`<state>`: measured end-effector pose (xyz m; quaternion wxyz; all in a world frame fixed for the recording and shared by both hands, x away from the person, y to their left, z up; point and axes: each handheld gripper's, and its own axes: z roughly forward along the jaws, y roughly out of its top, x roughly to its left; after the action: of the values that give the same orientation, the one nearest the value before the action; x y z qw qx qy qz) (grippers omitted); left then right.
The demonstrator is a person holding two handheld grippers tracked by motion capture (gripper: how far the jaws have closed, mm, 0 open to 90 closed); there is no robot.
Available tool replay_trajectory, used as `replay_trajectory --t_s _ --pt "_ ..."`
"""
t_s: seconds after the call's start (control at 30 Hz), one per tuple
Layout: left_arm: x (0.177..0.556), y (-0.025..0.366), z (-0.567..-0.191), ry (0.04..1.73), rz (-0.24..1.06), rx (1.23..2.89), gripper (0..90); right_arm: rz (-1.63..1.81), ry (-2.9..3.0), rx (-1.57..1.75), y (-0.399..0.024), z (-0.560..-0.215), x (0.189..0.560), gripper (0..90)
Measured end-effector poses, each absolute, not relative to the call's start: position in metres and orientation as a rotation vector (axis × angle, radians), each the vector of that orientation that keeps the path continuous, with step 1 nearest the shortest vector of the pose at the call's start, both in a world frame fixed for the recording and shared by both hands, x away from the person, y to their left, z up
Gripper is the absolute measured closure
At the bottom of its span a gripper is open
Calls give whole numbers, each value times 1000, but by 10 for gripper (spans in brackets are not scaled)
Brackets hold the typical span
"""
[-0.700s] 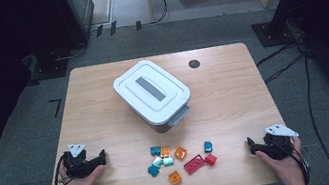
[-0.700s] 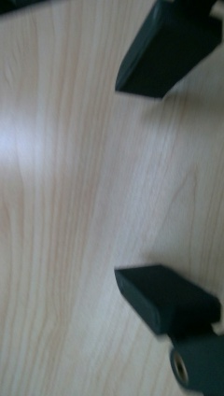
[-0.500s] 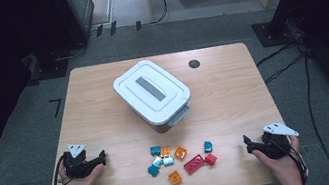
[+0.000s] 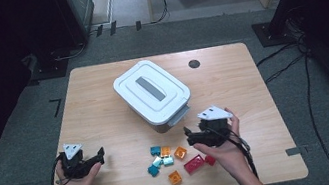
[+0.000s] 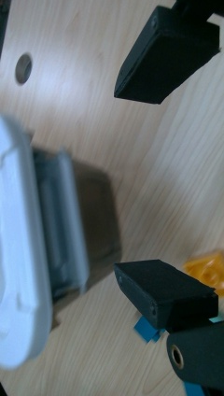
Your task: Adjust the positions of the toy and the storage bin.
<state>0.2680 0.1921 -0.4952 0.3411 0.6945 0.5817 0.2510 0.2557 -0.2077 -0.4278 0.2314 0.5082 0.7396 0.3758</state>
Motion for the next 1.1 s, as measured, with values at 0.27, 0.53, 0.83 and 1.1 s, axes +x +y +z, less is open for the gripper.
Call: replay_trajectory --t_s 0.27,0.53,0.83,1.1 --pt "264 186 -492 1486 650 1815 150 1042 2032 1420 -166 -432 271 133" --pt "264 183 -487 1480 646 1795 150 1013 1980 1470 -170 -438 277 167" --pt "264 172 -481 1443 664 1800 172 985 1905 1501 -198 -439 277 265" --pt "269 166 -470 1407 645 1771 257 985 1794 1615 -241 -440 298 363"
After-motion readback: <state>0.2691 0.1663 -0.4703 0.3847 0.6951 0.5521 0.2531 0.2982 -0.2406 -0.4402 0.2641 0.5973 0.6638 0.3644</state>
